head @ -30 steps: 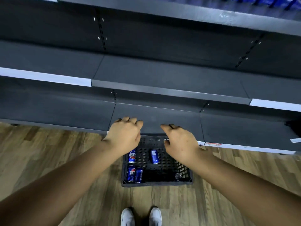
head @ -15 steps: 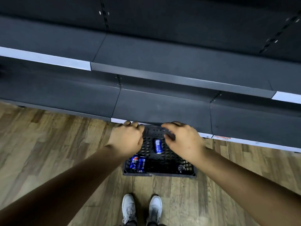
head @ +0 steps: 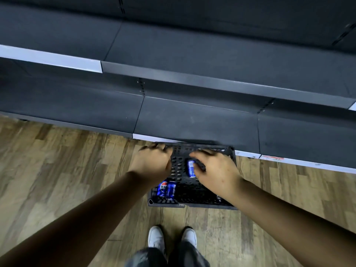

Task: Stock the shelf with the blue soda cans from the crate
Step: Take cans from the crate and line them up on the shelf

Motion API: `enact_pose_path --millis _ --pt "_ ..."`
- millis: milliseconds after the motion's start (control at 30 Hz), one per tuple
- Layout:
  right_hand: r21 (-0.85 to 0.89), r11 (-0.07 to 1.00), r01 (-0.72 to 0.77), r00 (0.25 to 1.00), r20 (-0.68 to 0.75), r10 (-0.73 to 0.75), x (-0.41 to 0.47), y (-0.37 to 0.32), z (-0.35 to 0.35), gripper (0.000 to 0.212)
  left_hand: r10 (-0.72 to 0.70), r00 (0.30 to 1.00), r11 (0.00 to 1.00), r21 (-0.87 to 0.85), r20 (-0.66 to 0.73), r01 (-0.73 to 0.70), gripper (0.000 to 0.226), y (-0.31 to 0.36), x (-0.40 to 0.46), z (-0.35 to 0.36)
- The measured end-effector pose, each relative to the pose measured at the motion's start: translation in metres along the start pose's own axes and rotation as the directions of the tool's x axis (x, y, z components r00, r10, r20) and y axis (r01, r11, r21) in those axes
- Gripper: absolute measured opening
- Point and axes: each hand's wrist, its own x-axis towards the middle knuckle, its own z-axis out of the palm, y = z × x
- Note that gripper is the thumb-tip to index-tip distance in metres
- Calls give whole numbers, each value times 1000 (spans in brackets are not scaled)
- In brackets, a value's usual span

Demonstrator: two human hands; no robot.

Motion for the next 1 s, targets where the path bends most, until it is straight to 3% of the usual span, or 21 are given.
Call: enact_pose_path --millis 633,1000 --pt "56 998 -28 997 71 24 9 17 110 39 -78 994 995 -59 73 82 30 -15 0 114" --pt "132 989 -64 998 37 60 1 20 153 39 -36 999 999 -21 11 36 29 0 0 152"
